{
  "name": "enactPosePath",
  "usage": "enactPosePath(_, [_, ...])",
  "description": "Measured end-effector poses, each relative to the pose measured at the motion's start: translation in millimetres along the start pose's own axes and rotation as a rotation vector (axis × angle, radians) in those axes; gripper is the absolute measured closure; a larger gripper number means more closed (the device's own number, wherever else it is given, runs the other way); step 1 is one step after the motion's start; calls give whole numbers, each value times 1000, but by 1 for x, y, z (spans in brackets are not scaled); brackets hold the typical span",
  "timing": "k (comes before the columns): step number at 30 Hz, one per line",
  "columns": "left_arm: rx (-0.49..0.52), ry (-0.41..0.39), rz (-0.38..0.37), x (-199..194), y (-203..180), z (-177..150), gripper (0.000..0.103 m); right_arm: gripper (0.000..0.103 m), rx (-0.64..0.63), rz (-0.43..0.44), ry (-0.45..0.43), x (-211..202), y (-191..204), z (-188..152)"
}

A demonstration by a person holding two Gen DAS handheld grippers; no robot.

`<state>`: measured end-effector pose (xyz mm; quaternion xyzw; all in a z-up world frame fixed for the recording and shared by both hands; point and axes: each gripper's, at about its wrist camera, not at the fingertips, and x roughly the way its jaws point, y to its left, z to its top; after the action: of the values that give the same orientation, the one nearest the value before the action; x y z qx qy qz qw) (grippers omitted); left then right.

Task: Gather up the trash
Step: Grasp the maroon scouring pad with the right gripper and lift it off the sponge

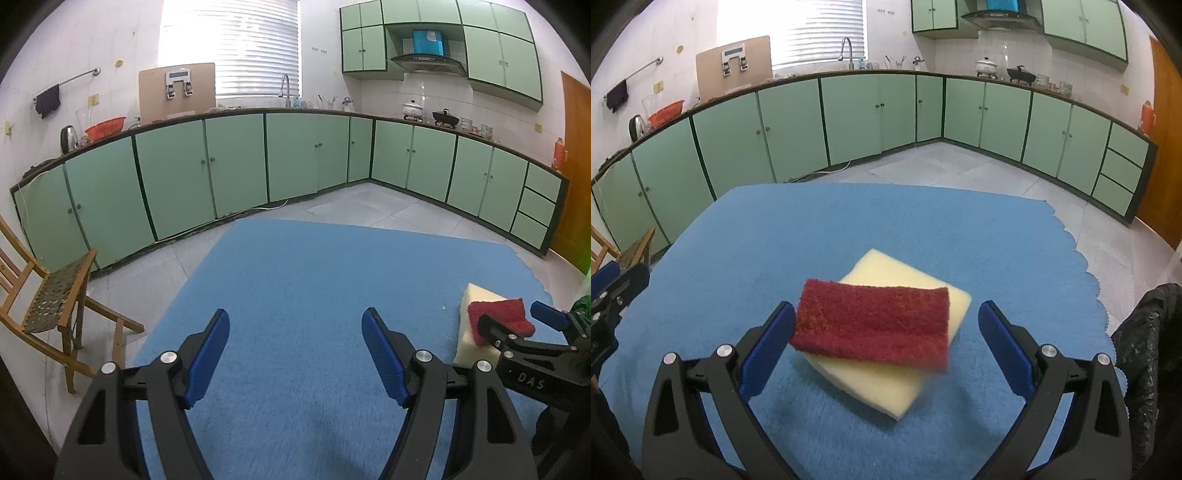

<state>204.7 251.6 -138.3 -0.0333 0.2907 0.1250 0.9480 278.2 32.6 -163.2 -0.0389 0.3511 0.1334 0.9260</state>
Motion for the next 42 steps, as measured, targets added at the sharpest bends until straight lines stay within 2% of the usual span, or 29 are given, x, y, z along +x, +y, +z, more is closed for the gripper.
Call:
enactPosePath(9, [-12, 9, 2, 5, 5, 2, 30, 9, -16, 14, 37, 11, 8, -1])
enactPosePath(13, [-14, 15, 2, 7, 4, 2, 30, 18, 8, 28, 28, 8, 2, -1])
enactPosePath(22, [-5, 15, -15, 4, -7, 4, 30, 19, 29, 45, -10, -8, -12, -2])
enactPosePath(27, [11, 18, -45, 1, -23, 3, 30, 19, 64, 43, -28, -23, -28, -4])
enactPosePath(34, [36, 21, -96, -2, -53, 1, 30, 19, 79, -4, -20, -39, -59, -17])
enactPosePath(42, [55, 36, -186, -10, -91, -4, 30, 19, 110, -49, -15, -52, -94, -30])
